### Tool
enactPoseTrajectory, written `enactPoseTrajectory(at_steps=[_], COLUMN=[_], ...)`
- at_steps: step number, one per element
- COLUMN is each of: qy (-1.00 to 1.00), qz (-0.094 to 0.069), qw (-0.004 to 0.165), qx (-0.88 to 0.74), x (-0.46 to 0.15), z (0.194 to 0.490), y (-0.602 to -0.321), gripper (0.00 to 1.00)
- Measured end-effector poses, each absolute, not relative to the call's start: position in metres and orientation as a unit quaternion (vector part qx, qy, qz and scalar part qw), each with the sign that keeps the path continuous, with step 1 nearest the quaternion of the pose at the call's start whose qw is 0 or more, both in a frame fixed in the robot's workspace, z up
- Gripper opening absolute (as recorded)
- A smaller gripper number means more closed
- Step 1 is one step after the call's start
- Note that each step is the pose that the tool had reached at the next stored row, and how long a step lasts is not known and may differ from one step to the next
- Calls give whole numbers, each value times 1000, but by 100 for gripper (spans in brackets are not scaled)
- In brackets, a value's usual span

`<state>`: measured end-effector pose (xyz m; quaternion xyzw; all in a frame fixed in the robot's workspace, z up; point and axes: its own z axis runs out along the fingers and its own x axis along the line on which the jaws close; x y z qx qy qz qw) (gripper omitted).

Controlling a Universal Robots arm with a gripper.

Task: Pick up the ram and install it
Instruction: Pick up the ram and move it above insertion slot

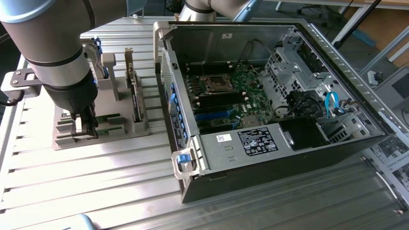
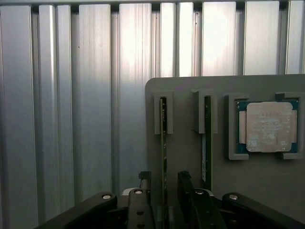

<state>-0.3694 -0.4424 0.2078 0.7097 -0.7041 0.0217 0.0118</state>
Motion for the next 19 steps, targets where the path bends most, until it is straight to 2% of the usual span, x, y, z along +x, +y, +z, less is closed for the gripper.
enactPoseTrajectory(at_steps=[3, 6, 8, 19], qy=[-704, -704, -704, -704], qz=[22, 22, 22, 22], qw=[12, 12, 12, 12], qx=[710, 710, 710, 710], x=[-369, -369, -369, -369], z=[208, 208, 208, 208], y=[-442, -442, -442, -442], gripper=[35, 16, 12, 12])
